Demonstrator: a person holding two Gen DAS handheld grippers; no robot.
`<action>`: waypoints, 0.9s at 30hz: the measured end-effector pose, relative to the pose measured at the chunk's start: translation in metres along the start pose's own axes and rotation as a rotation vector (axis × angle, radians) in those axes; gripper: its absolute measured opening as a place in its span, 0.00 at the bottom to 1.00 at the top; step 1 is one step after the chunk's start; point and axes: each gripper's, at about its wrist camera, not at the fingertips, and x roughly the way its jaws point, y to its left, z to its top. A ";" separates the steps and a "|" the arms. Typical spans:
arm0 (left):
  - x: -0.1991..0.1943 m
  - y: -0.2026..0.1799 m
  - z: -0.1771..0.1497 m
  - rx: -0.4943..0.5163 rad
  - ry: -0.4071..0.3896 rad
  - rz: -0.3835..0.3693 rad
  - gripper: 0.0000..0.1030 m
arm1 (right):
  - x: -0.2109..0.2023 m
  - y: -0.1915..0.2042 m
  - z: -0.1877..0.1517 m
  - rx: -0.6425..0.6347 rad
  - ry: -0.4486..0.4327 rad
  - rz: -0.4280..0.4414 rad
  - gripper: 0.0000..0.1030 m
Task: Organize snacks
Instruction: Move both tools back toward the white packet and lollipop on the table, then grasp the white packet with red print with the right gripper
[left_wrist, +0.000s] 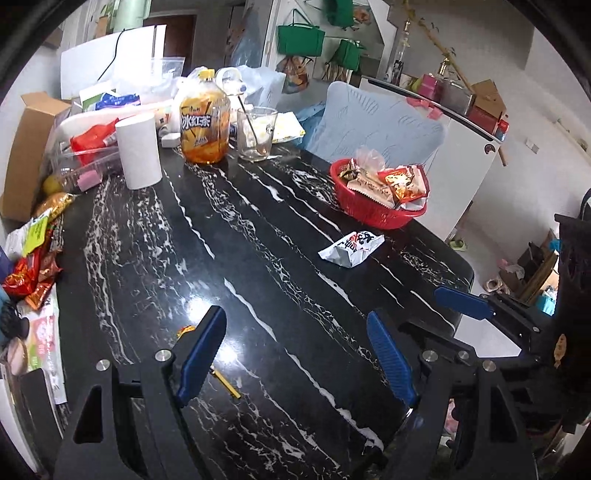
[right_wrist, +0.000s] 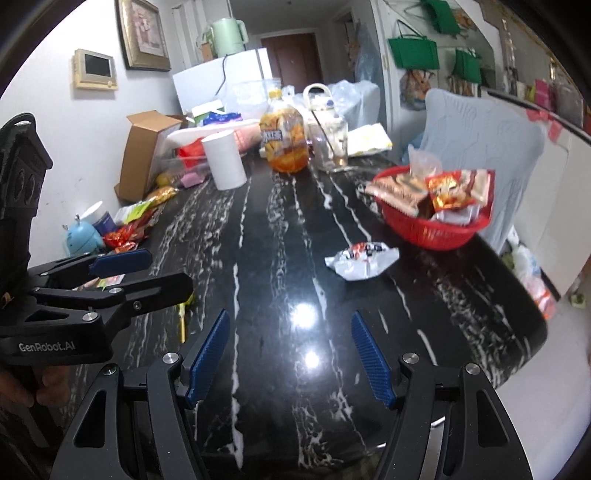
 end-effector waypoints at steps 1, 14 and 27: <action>0.002 0.000 0.000 -0.002 0.002 0.001 0.76 | 0.002 -0.001 0.000 0.004 0.003 -0.002 0.66; 0.054 0.001 0.018 -0.024 0.070 0.031 0.76 | 0.047 -0.037 0.013 0.020 0.078 -0.048 0.78; 0.094 0.020 0.052 -0.058 0.112 0.028 0.76 | 0.105 -0.064 0.048 0.017 0.150 -0.091 0.89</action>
